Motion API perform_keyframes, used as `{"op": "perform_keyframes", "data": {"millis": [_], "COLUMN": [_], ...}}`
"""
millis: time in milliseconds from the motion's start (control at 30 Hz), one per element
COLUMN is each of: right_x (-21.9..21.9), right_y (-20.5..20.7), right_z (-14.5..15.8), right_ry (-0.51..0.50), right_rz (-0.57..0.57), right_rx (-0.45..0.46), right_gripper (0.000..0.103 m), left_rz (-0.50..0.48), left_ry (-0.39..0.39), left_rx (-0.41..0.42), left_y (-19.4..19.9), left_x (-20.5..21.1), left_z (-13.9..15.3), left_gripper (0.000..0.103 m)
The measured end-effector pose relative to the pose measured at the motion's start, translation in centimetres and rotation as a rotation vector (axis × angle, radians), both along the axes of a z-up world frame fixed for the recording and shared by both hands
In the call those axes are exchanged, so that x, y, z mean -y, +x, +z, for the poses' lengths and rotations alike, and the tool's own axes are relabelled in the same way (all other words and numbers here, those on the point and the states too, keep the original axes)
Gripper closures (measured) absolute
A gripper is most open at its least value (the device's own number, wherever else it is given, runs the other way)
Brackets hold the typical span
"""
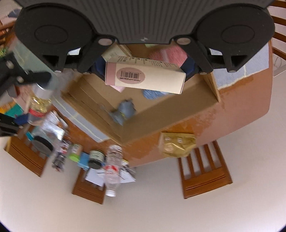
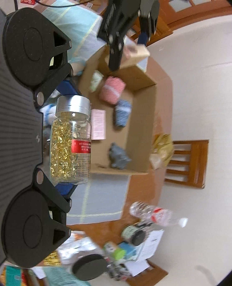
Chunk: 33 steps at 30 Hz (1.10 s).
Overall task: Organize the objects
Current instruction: 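Carry the pink box and capsule jar into the cardboard box and release both, then withdraw both tools back to the pile, right tool toward the frosted container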
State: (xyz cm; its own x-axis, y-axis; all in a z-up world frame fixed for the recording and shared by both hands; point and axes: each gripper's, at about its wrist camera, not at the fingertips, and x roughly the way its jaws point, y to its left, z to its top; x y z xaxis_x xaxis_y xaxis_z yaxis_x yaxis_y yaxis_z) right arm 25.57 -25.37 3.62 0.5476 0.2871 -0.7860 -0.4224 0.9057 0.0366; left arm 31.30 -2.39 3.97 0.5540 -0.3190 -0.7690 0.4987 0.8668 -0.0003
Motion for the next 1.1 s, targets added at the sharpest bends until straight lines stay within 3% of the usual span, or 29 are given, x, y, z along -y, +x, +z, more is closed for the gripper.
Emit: {"op": "perform_keyframes", "data": {"millis": [200, 467, 533, 600, 833, 1100], "right_x": [-1.5, -2.6, -2.9, -3.1, -3.0, -2.2], "right_y": [2.9, 6.1, 6.5, 6.5, 6.3, 5.0], "right_z": [0.5, -1.2, -1.9, -2.2, -1.8, -1.4], "right_ry": [0.010, 0.016, 0.006, 0.007, 0.003, 0.012], "right_rz": [0.031, 0.017, 0.027, 0.042, 0.046, 0.017], "right_rx": [0.024, -0.009, -0.025, -0.027, -0.001, -0.014], "right_gripper": [0.007, 0.007, 0.007, 0.002, 0.000, 0.000], "left_rz": [0.039, 0.131, 0.161, 0.178, 0.199, 0.214], "left_ry": [0.015, 0.022, 0.027, 0.032, 0.021, -0.005], "left_rx": [0.006, -0.060, -0.067, -0.061, -0.048, -0.014], "left_y": [4.4, 8.3, 8.8, 9.0, 9.1, 5.9], "left_x": [0.4, -0.1, -0.2, -0.3, -1.0, -1.8], "left_z": [-0.9, -4.2, -4.8, -5.3, -4.4, -2.4], "left_gripper": [0.022, 0.021, 0.015, 0.008, 0.007, 0.004]}}
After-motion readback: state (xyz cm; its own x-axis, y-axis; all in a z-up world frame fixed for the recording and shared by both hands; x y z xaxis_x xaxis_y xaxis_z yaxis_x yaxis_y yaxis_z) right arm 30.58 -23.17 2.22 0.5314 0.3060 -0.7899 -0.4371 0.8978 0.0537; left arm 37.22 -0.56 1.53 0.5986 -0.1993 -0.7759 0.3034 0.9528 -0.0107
